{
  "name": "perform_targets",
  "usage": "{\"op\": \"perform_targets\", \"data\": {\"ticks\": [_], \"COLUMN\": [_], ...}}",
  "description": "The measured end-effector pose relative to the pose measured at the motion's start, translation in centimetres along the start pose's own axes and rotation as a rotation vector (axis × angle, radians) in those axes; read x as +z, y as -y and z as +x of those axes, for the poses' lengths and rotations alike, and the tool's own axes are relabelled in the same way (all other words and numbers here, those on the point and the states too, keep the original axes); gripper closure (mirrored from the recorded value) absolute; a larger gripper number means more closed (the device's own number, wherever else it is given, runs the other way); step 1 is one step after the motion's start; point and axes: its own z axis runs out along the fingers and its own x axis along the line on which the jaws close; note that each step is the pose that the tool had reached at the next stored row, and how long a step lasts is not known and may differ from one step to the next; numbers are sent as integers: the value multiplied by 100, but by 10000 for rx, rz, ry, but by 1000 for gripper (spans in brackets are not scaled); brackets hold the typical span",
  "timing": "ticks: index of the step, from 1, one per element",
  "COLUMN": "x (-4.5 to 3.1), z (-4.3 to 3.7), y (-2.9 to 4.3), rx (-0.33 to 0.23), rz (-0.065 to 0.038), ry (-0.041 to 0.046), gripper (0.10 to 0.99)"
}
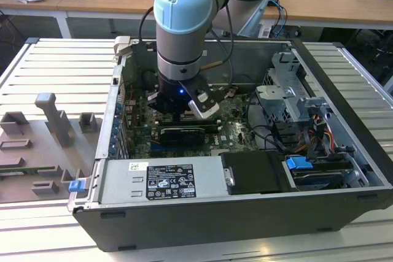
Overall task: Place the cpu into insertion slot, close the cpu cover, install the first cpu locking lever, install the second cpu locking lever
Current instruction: 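Install the second cpu locking lever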
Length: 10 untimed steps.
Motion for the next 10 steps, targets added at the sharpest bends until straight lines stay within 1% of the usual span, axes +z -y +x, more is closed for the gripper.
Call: {"op": "perform_targets", "data": {"ticks": [2, 4, 5, 7, 8, 10], "x": [9, 19, 24, 39, 64, 78], "z": [8, 19, 24, 35, 45, 55], "y": [1, 2, 3, 4, 8, 11], "rx": [-61, -125, -147, -194, -228, -245], "rz": [-93, -221, -261, -318, -347, -372], "ry": [10, 21, 25, 33, 41, 49], "gripper": [980, 980, 980, 980, 980, 980]}}
